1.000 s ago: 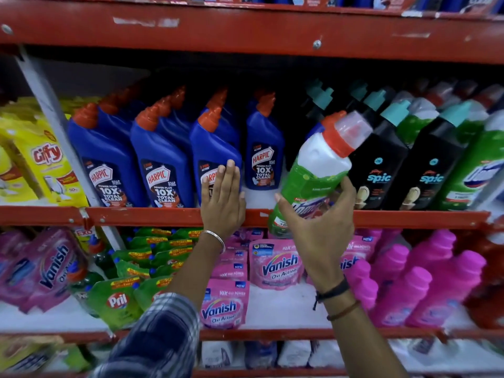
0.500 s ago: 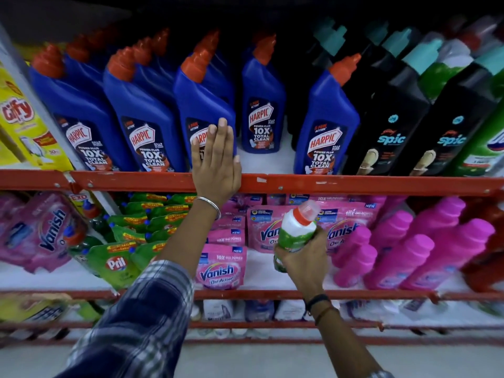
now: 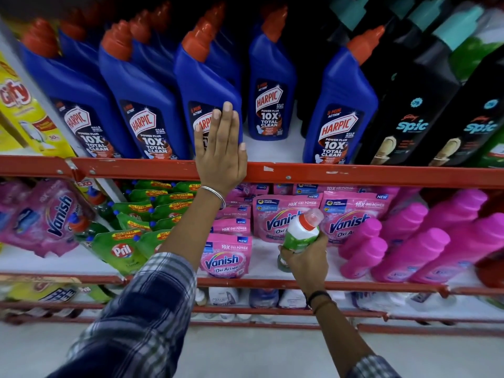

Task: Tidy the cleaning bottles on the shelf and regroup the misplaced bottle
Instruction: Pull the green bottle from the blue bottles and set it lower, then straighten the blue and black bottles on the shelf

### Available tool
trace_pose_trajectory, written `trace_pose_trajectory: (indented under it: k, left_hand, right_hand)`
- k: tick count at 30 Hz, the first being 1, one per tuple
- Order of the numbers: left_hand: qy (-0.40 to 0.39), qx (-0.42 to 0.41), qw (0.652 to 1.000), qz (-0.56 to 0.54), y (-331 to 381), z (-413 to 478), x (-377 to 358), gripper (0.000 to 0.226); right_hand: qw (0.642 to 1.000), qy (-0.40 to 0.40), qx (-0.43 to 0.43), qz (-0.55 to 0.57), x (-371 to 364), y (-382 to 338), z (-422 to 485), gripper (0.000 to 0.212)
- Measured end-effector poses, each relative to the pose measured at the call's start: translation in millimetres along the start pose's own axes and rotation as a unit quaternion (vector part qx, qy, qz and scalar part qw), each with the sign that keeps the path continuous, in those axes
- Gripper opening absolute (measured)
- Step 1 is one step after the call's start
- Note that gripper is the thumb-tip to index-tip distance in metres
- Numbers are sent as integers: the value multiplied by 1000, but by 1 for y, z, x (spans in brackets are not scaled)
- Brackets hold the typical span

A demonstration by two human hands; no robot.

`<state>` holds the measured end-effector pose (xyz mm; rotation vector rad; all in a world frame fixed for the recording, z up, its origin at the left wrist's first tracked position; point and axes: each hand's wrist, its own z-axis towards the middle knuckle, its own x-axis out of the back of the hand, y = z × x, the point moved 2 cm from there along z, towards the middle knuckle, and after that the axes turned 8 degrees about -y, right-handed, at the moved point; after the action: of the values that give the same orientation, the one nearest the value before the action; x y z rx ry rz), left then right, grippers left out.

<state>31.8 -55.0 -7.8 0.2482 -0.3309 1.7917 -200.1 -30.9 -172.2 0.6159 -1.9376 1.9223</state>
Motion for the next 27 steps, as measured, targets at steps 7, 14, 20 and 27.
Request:
trace_pose_trajectory:
  k: [7,14,20,27]
  left_hand:
    - [2,3,1000,1,0,-1,2,55]
    - [12,-13,1000,-1,0,-2,4,62]
    - [12,-11,1000,-16,1,-2,4,64]
    - [11,-12,1000,-24,1,0,5,66]
  right_hand:
    - [996,23,76,-36,12,-6,-14,103]
    - [929,231,260,128,78,-113,15,76]
    - [950,210,220,70,77,-176,49,101]
    - [955,234,178,40,75,-189,67,111]
